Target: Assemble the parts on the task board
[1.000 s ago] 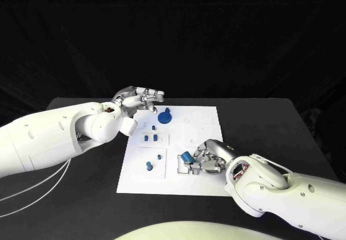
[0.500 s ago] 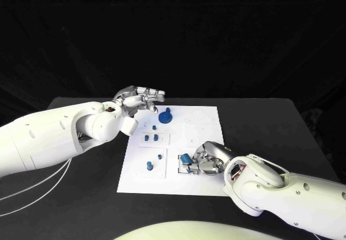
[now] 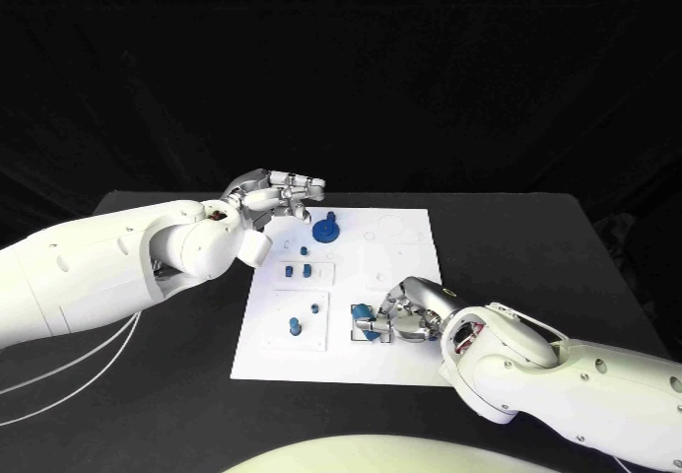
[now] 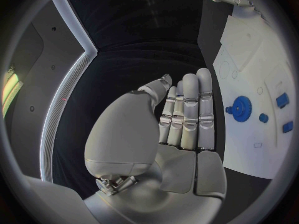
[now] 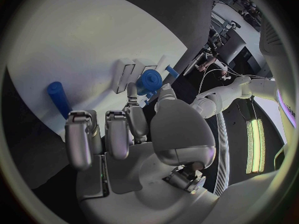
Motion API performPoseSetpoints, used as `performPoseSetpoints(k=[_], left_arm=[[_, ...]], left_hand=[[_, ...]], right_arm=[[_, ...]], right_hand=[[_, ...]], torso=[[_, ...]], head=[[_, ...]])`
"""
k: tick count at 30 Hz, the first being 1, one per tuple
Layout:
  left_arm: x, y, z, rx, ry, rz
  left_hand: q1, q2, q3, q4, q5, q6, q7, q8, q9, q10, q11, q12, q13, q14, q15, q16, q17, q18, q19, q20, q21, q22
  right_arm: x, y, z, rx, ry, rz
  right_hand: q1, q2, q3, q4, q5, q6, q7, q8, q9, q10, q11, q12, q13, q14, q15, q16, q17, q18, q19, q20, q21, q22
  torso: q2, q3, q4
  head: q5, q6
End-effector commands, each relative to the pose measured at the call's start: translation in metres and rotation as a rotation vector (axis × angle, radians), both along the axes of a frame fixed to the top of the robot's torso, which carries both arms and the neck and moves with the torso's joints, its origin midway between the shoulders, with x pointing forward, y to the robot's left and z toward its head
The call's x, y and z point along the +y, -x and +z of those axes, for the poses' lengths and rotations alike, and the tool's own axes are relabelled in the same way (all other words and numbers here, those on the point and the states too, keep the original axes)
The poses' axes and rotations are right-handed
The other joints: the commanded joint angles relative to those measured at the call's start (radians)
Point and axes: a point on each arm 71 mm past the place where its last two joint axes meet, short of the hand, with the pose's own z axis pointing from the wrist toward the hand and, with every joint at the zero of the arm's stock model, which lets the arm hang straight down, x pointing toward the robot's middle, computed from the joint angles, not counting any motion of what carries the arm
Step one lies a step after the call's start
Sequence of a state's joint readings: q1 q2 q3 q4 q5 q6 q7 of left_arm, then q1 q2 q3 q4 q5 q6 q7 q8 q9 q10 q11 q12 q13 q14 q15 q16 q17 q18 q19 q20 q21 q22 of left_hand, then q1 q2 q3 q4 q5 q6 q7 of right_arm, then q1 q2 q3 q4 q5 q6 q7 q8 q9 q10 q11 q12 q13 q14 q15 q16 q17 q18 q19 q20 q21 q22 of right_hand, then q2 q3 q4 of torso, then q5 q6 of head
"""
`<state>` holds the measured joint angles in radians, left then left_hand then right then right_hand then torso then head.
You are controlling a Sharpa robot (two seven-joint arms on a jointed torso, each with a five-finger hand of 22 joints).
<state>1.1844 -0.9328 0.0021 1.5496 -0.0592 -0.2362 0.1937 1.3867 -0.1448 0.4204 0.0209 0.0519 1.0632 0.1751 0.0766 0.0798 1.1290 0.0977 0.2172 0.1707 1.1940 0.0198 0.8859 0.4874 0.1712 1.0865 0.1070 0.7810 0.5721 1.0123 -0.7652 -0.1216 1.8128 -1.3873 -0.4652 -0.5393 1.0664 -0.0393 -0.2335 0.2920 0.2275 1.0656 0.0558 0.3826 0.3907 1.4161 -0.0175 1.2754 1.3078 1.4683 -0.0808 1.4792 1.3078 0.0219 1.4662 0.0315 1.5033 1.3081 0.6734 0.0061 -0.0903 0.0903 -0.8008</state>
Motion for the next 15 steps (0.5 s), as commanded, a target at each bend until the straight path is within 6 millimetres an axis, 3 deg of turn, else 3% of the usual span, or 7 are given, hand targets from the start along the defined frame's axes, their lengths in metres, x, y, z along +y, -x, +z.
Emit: performPoseSetpoints(k=[1,11,15], left_arm=[[-0.0024,0.0007,0.0009,0.000,0.011,-0.019],[-0.0019,0.0007,0.0008,0.002,0.010,-0.020],[-0.0015,0.0007,0.0007,0.002,0.010,-0.019]], left_hand=[[0.000,0.007,-0.002,-0.004,-0.001,-0.004,-0.002,0.005,-0.001,-0.007,0.002,0.004,0.001,-0.003,0.000,-0.004,-0.001,0.014,0.005,0.001,-0.004,-0.001],[0.000,0.006,-0.003,-0.004,-0.001,-0.004,-0.002,0.005,-0.001,-0.007,0.002,0.004,0.001,-0.003,0.000,-0.004,-0.001,0.014,0.005,0.001,-0.004,-0.001],[0.000,0.006,-0.003,-0.004,-0.001,-0.004,-0.002,0.005,-0.001,-0.007,0.002,0.004,0.001,-0.003,0.000,-0.004,-0.001,0.014,0.005,0.001,-0.004,-0.001]], right_arm=[[-0.0003,-0.0004,0.0015,-0.022,-0.016,-0.016],[-0.0013,0.0004,0.0042,-0.043,-0.030,-0.022],[-0.0021,0.0028,0.0060,-0.047,-0.038,-0.010]], right_hand=[[-0.015,-0.007,0.003,0.003,-0.012,-0.005,0.001,-0.004,0.002,-0.009,0.002,-0.004,-0.002,0.066,0.004,-0.005,0.084,-0.006,0.075,0.003,-0.004,0.242],[-0.023,-0.006,0.014,0.002,-0.013,-0.004,0.000,-0.002,0.005,-0.007,0.002,-0.002,0.001,0.067,0.004,-0.005,0.085,-0.007,0.075,0.004,-0.003,0.242],[-0.013,0.008,0.030,-0.001,0.021,-0.001,-0.002,0.002,0.010,-0.001,0.001,0.004,0.008,0.067,0.003,-0.004,0.086,-0.007,0.076,0.004,-0.001,0.243]], torso=[[0.000,0.0004,-0.0010],[0.000,0.0007,-0.0002],[0.000,0.0002,0.0003]], head=[[0.001,-0.001],[0.000,-0.001],[0.000,-0.002]])
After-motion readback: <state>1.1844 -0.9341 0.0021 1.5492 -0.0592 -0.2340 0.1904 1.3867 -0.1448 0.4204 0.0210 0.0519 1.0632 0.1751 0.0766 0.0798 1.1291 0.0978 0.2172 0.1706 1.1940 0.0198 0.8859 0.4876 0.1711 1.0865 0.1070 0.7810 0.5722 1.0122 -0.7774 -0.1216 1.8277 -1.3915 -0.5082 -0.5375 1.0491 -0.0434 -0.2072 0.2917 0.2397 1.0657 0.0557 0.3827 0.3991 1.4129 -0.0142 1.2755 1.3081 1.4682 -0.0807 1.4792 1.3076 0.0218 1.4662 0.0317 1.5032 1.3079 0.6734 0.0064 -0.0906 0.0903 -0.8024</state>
